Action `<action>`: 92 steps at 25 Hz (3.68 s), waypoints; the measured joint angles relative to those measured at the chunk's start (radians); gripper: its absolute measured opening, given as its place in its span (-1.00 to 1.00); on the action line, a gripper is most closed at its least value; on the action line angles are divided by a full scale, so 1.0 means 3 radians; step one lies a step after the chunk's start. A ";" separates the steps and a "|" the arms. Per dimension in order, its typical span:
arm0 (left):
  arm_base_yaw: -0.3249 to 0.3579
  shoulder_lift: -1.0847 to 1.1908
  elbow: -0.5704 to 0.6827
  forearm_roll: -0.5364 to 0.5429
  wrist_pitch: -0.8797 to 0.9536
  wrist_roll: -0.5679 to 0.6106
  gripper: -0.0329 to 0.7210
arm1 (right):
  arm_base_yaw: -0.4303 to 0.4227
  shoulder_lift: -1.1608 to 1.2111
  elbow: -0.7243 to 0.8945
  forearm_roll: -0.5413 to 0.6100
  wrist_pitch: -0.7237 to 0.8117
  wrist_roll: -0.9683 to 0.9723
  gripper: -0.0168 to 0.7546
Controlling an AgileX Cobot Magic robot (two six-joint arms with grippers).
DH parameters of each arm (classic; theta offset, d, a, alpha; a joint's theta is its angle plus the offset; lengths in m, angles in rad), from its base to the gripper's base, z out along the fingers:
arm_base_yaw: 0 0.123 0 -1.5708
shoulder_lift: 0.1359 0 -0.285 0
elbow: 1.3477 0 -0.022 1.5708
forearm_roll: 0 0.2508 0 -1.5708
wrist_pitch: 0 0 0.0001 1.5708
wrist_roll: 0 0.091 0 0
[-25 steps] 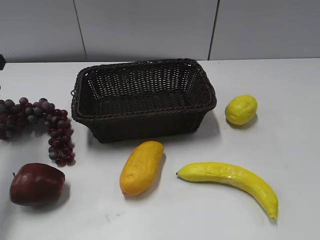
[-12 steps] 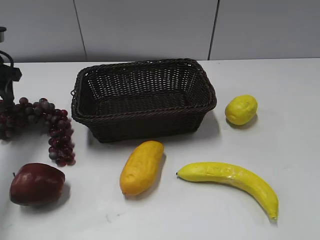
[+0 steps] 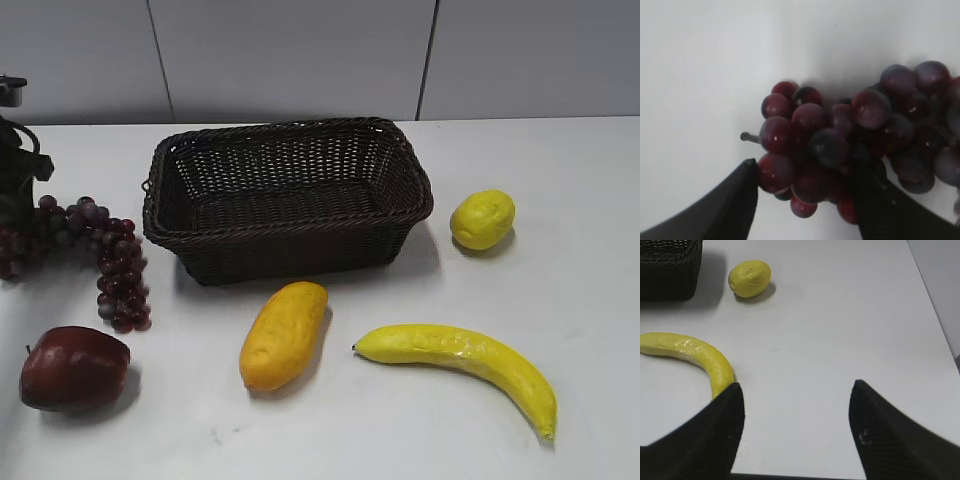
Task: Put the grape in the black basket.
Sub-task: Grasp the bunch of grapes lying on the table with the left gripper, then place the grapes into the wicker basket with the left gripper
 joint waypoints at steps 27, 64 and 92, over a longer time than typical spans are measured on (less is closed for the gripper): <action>0.0000 -0.0898 0.0000 0.0010 -0.0086 0.0001 -0.90 | 0.0000 0.0000 0.0000 0.0000 0.0000 0.0000 0.34; -0.1551 -0.1243 0.0003 -0.0113 -0.1741 0.0010 -0.91 | 0.0000 0.0000 0.0000 0.0000 0.0000 -0.0003 0.34; -0.1513 -0.0515 -0.0090 -0.0535 -0.0760 0.0010 0.72 | 0.0000 0.0000 0.0000 0.0000 0.0000 0.0000 0.34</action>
